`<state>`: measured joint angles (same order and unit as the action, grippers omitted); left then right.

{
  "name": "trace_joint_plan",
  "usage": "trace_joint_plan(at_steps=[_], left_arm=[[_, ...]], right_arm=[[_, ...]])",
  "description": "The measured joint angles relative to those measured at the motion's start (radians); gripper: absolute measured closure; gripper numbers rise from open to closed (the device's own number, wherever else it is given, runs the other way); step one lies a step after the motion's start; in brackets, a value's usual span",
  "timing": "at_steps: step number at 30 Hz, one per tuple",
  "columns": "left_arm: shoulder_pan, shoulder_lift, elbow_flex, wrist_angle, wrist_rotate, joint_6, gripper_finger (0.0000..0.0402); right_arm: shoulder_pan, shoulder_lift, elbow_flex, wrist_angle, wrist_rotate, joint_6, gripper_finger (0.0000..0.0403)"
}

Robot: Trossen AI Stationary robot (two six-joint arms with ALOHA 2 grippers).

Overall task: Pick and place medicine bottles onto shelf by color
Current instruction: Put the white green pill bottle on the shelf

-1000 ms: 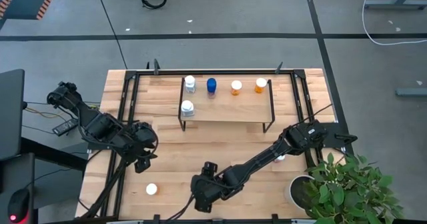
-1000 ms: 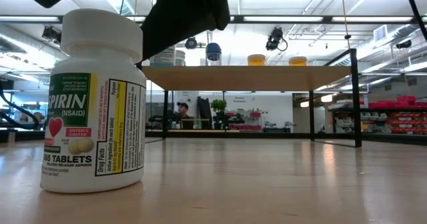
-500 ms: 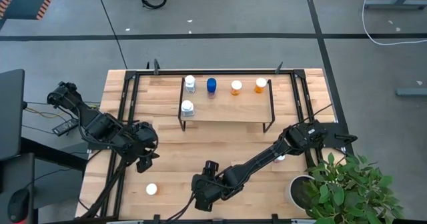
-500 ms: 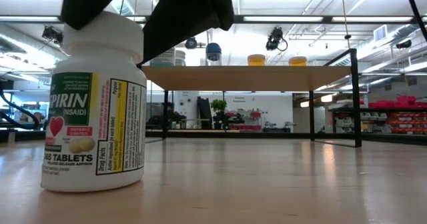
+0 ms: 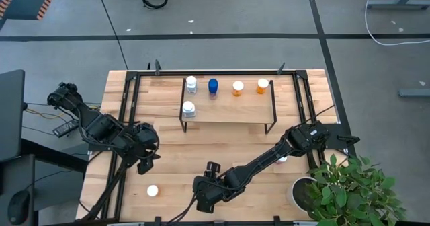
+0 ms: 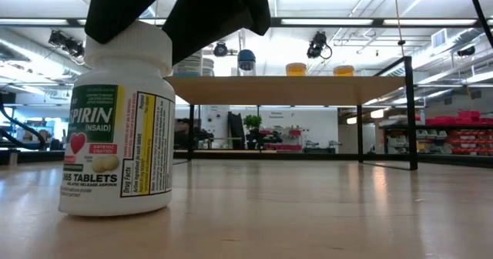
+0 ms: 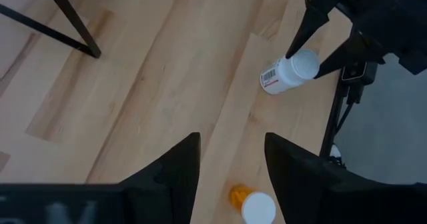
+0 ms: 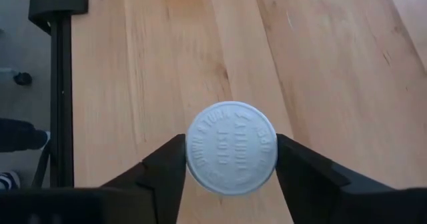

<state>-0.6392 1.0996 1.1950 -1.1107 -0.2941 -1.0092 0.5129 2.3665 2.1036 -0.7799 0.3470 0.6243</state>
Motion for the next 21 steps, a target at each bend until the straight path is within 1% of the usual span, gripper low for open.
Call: trace_joint_plan(at_steps=[4, 11, 14, 16, 19, 21], left_arm=[[0.000, 0.000, 0.000, 0.000, -0.001, 0.000, 0.0228], [0.000, 0.000, 0.000, 0.000, -0.002, 0.002, 0.0228], [0.000, 0.000, 0.000, -0.001, -0.002, 0.002, 0.0228], [0.000, 0.000, 0.000, -0.001, -0.002, 0.002, 0.0229], [0.000, 0.000, 0.000, -0.001, -0.002, 0.012, 0.0229], [0.000, 0.000, 0.000, -0.001, -0.002, 0.028, 0.0230]], right_arm=[[0.000, 0.000, 0.000, 0.000, 0.000, 0.000, 0.0181], [0.000, 0.000, 0.001, -0.001, 0.000, 0.000, 0.0187], [-0.005, -0.005, 0.028, -0.048, 0.004, 0.023, 0.0186], [-0.010, -0.007, 0.073, -0.111, 0.010, 0.048, 0.0186], [-0.023, -0.008, 0.167, -0.263, 0.030, 0.075, 0.0186], [-0.034, -0.008, 0.236, -0.377, 0.061, 0.126, 0.0186]])
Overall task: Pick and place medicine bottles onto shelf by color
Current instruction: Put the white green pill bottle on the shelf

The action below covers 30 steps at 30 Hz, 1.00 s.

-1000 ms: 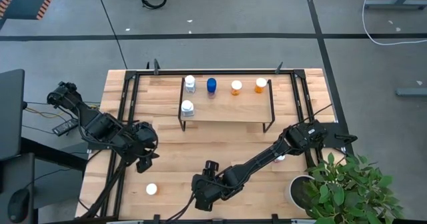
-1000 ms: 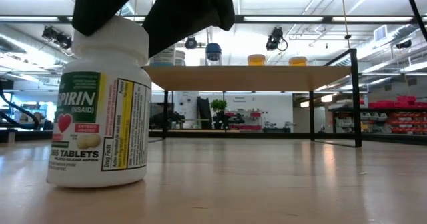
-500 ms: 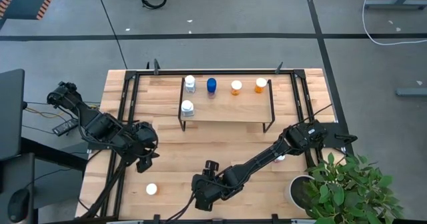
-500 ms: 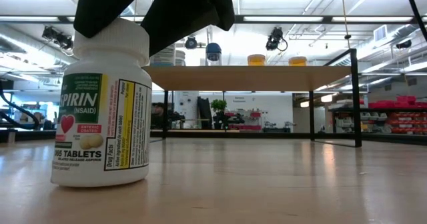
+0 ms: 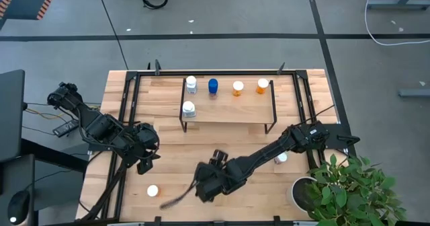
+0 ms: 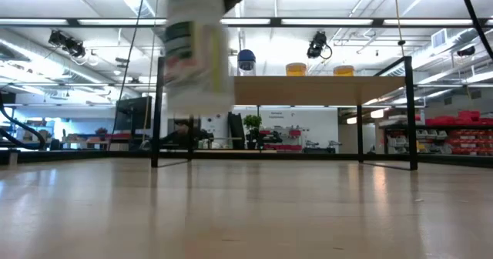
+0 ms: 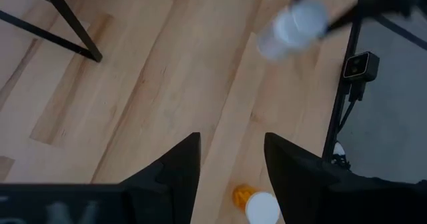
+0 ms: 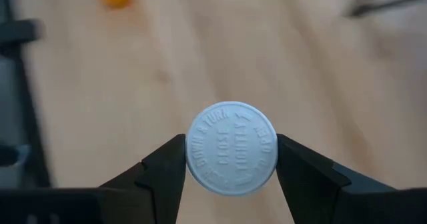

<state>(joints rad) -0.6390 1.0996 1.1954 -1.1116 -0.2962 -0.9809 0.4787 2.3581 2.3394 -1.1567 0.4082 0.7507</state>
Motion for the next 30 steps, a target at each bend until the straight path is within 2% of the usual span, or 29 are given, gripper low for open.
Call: trace_joint_plan(at_steps=[5, 11, 21, 30], left_arm=[[0.003, 0.000, 0.000, -0.001, -0.001, 0.034, 0.0230], [0.003, 0.000, 0.001, -0.009, -0.027, 0.064, 0.0230], [0.025, -0.009, 0.001, -0.028, -0.052, 0.155, 0.0230], [0.101, -0.075, 0.001, -0.026, -0.073, 0.256, 0.0230]], right_arm=[[-0.035, -0.077, -0.009, -0.095, 0.055, 0.153, 0.0186], [-0.092, -0.118, -0.008, -0.153, 0.126, 0.251, 0.0186], [-0.225, -0.132, 0.016, -0.172, 0.138, 0.329, 0.0185], [-0.298, -0.260, 0.016, -0.282, 0.191, 0.339, 0.0185]])
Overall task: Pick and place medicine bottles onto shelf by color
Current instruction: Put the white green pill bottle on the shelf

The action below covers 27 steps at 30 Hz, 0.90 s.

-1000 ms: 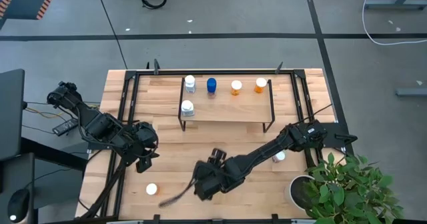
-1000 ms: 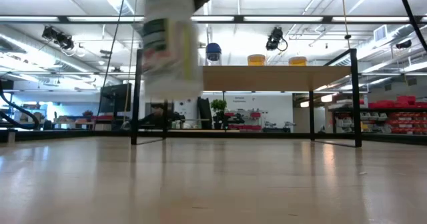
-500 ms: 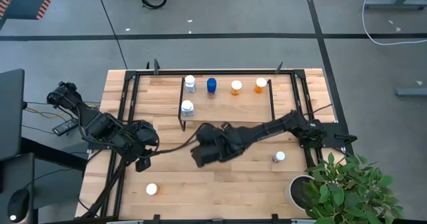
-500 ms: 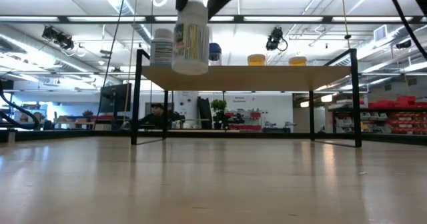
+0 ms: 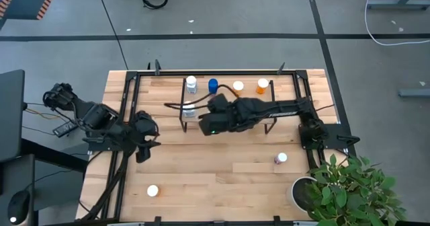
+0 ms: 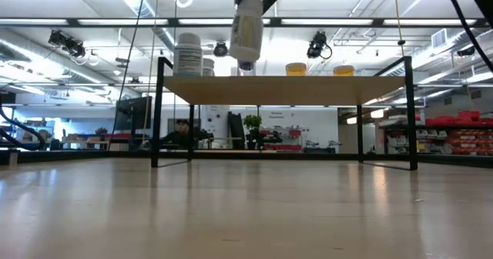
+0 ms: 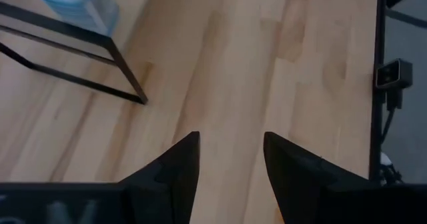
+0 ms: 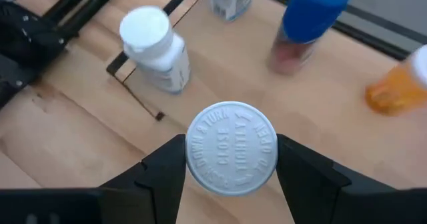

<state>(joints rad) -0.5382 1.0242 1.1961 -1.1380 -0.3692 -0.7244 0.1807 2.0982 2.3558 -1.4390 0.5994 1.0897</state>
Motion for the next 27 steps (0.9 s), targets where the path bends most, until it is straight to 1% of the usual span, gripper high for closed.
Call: trace_joint_plan(at_steps=[3, 8, 14, 22, 25, 27], left_arm=[[0.031, -0.020, 0.000, 0.002, -0.005, 0.034, 0.0230], [0.087, -0.027, 0.000, 0.004, -0.005, 0.104, 0.0230], [0.128, -0.027, 0.000, 0.018, -0.005, 0.133, 0.0230], [0.158, -0.025, 0.000, 0.040, -0.005, 0.165, 0.0228], [0.171, -0.025, 0.000, 0.058, -0.005, 0.169, 0.0229], [0.176, -0.025, 0.000, 0.065, -0.005, 0.168, 0.0229]], right_arm=[[-0.017, -0.019, 0.001, -0.007, 0.026, -0.007, 0.0185], [-0.062, -0.009, 0.000, -0.001, 0.027, -0.026, 0.0185], [-0.095, -0.009, -0.001, 0.014, 0.028, -0.029, 0.0185], [-0.118, 0.002, -0.002, 0.025, -0.051, -0.052, 0.0185], [-0.118, 0.001, -0.037, 0.074, -0.061, -0.064, 0.0185], [-0.118, 0.003, -0.051, 0.070, -0.067, -0.064, 0.0185]])
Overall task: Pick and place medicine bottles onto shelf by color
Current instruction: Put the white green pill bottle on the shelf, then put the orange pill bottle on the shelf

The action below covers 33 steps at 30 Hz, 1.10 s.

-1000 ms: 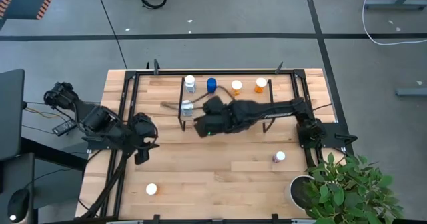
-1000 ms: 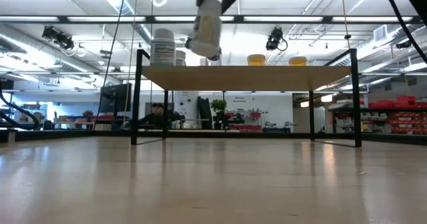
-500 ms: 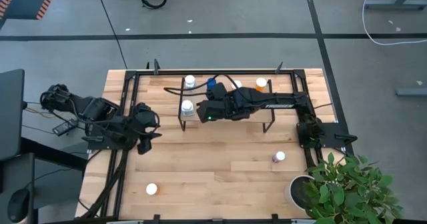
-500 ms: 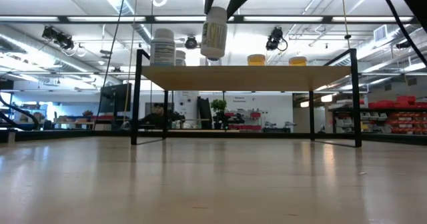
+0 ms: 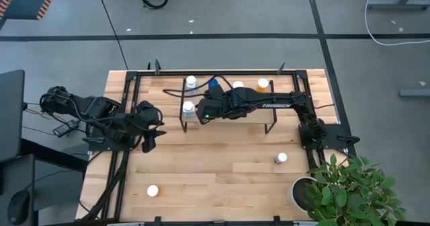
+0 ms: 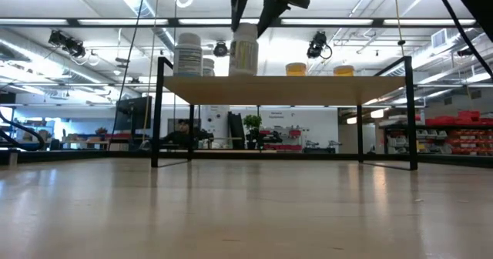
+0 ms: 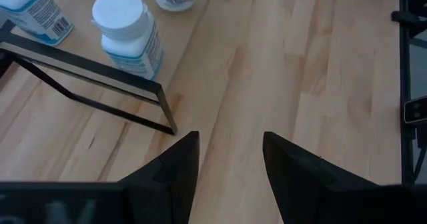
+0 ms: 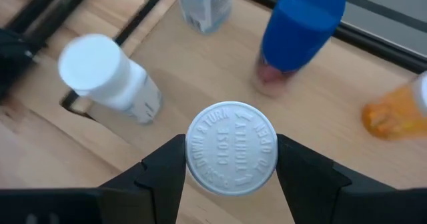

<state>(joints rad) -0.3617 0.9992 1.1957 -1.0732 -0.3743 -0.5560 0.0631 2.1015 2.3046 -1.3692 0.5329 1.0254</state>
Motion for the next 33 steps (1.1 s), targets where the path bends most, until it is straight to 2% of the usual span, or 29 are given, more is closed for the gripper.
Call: trace_joint_plan(at_steps=[14, 26, 33], left_arm=[[0.001, 0.000, 0.000, 0.010, 0.000, 0.000, 0.0228], [0.001, 0.000, 0.000, 0.016, 0.000, 0.001, 0.0224], [0.001, 0.000, 0.000, 0.016, 0.000, 0.004, 0.0227]], right_arm=[[0.000, -0.001, -0.003, 0.011, 0.009, -0.012, 0.0183], [-0.005, -0.001, -0.003, 0.020, 0.016, -0.012, 0.0143], [-0.004, -0.001, -0.003, 0.019, 0.016, -0.012, 0.0136]])
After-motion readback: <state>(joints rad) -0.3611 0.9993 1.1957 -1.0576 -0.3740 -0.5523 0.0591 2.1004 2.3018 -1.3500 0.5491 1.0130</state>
